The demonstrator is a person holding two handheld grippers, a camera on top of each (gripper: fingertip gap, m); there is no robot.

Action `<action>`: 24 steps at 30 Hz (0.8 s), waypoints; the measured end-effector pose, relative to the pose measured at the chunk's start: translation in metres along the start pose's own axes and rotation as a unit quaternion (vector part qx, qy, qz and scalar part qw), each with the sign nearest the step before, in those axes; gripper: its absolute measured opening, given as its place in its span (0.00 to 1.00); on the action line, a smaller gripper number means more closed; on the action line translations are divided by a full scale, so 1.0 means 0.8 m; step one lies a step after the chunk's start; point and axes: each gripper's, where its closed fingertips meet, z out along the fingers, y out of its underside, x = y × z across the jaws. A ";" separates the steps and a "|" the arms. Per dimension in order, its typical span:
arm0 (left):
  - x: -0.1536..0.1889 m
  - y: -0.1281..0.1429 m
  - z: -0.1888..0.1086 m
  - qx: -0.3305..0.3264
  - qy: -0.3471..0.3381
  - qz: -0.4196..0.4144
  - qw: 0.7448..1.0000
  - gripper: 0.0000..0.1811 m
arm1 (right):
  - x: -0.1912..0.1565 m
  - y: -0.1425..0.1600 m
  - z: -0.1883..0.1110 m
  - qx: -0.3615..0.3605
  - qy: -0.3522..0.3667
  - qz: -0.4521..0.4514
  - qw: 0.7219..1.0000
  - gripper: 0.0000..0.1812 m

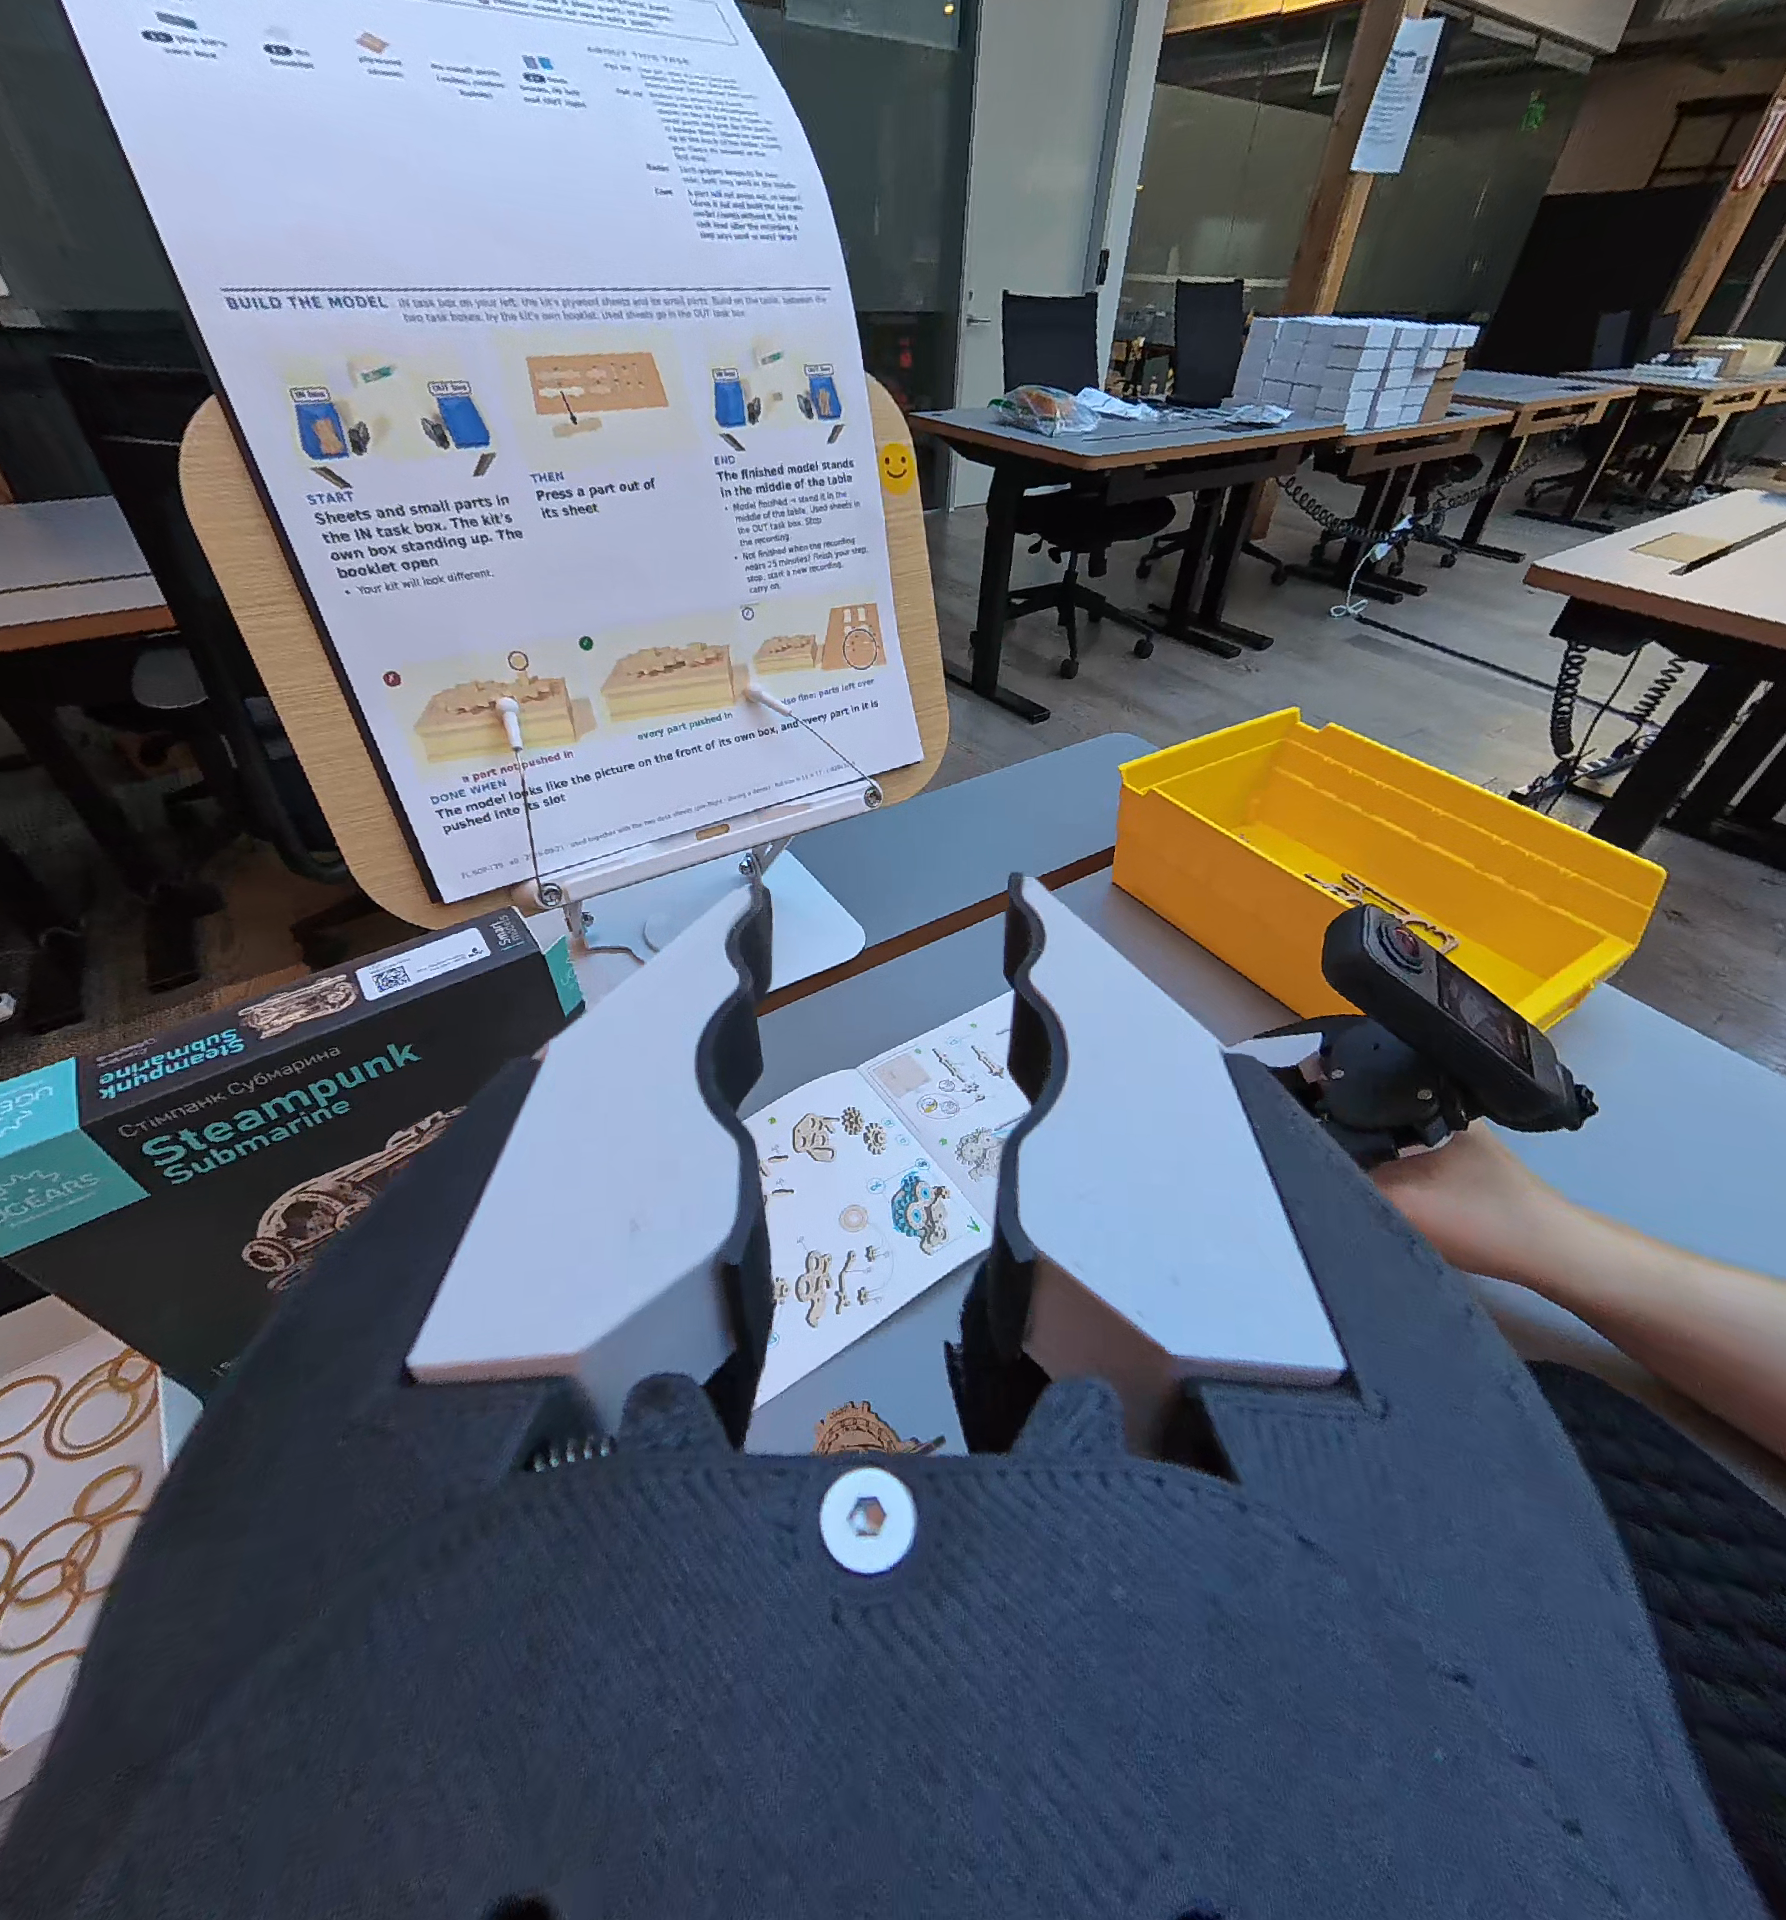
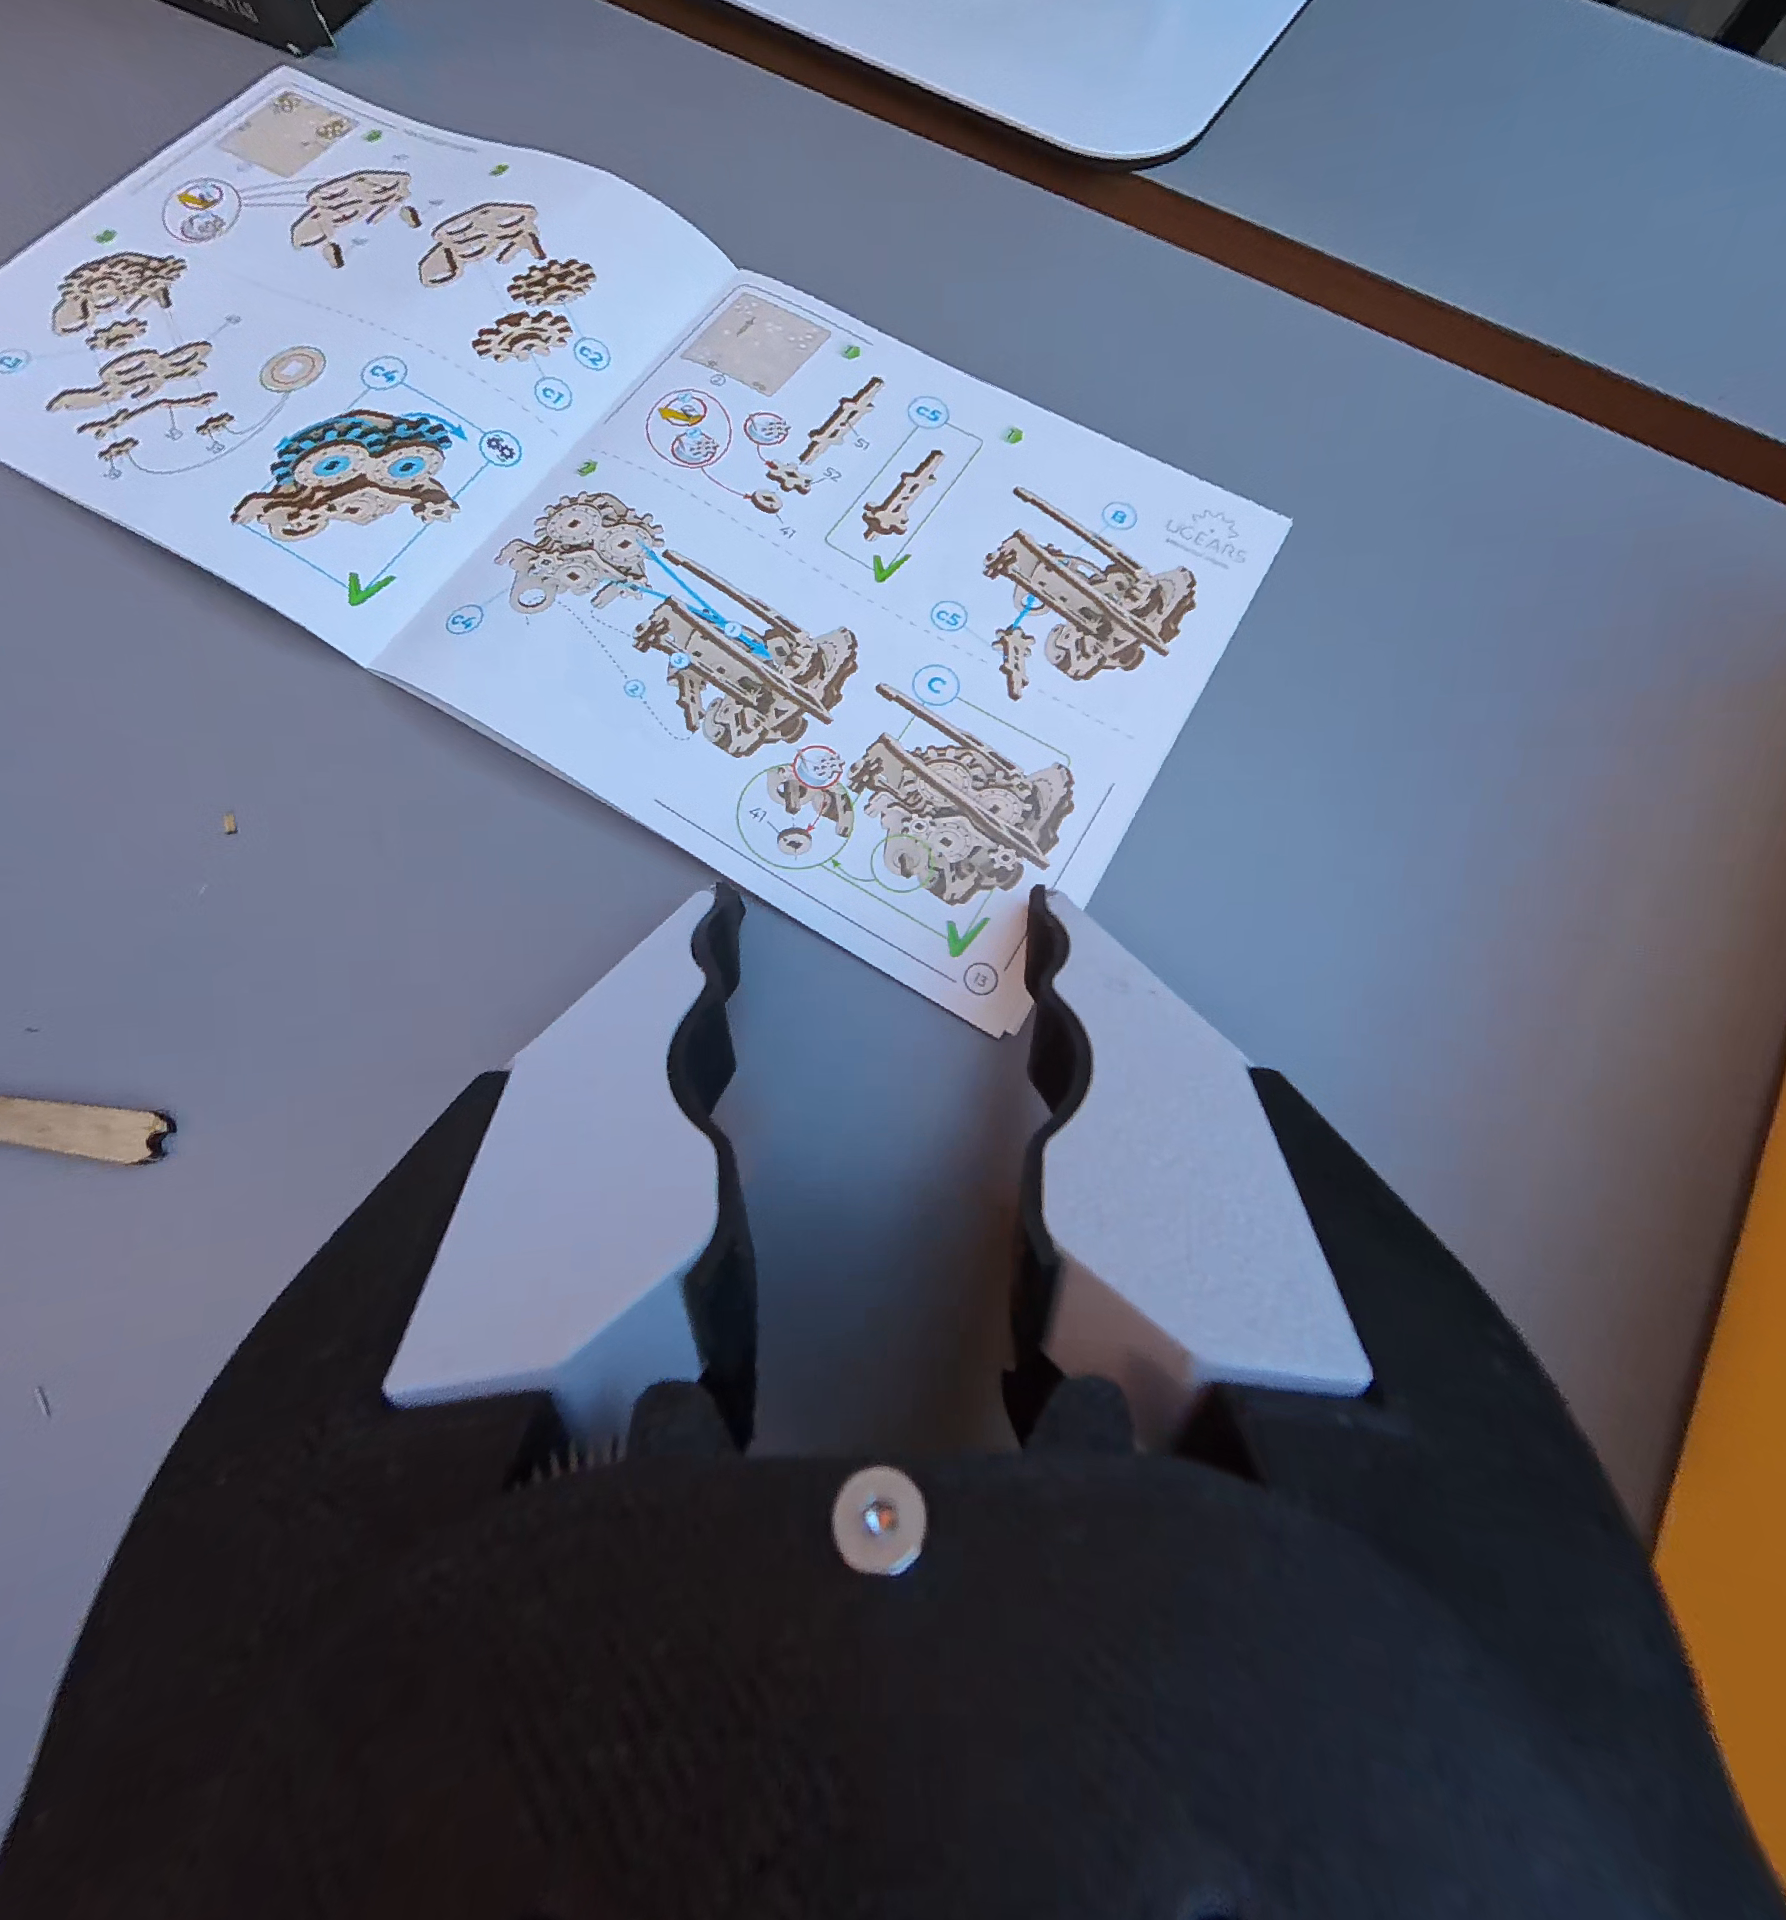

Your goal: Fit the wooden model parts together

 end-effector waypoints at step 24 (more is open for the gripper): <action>0.028 -0.003 -0.015 0.019 0.062 -0.013 0.998 0.23 | 0.050 -0.091 -0.082 0.283 0.189 -0.121 0.932 0.28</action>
